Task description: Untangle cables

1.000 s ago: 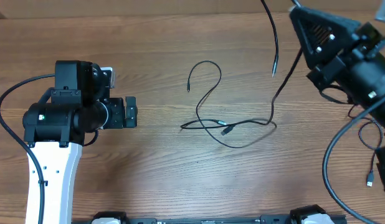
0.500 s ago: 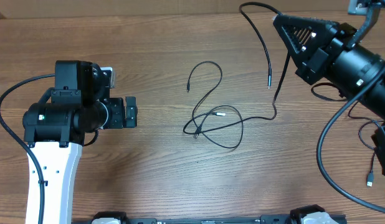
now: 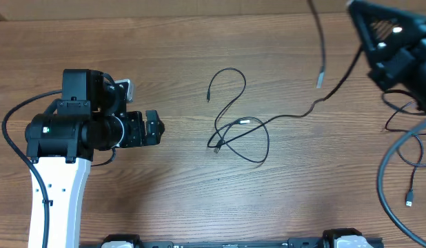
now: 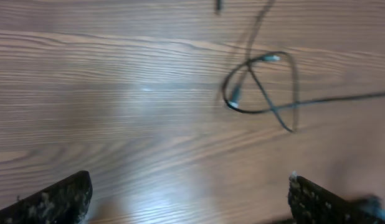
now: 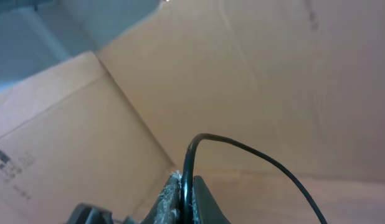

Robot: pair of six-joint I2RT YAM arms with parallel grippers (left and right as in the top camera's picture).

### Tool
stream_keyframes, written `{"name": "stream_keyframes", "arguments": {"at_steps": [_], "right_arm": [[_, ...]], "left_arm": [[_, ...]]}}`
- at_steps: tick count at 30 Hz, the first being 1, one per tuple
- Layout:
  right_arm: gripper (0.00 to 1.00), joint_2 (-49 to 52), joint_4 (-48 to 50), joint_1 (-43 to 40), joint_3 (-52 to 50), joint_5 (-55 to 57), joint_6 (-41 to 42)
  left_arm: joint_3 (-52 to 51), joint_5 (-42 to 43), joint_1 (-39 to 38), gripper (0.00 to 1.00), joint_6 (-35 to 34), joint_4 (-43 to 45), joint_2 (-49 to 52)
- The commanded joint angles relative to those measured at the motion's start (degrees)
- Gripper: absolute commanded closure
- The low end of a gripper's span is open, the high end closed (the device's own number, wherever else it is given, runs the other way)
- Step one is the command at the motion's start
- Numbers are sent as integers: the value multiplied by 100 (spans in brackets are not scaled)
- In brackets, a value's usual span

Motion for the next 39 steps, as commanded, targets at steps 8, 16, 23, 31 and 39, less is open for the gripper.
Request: {"name": "stream_keyframes", "arguments": {"at_steps": [8,16,23,31,39], "right_arm": [[96,306,2009,-1469,776,192,-1034],[96,306,2387,-2210,1075,1858,-420],[96,549,1952,-2264,1069,2776,-1274],[96,1373,1947,-2264,1069,2804,-1263],[96,2129,2426,-2264,1069,2719,-422]], "left_arm": [[33,1189,-448,0,822,-299,446],[33,1143,-835,0,822,-149,1198],[35,1141,-835,0,820,-168,1725],[179,903,-835,0,973,-76,1567],[1038,-472,-835,0,737,275,516]]}}
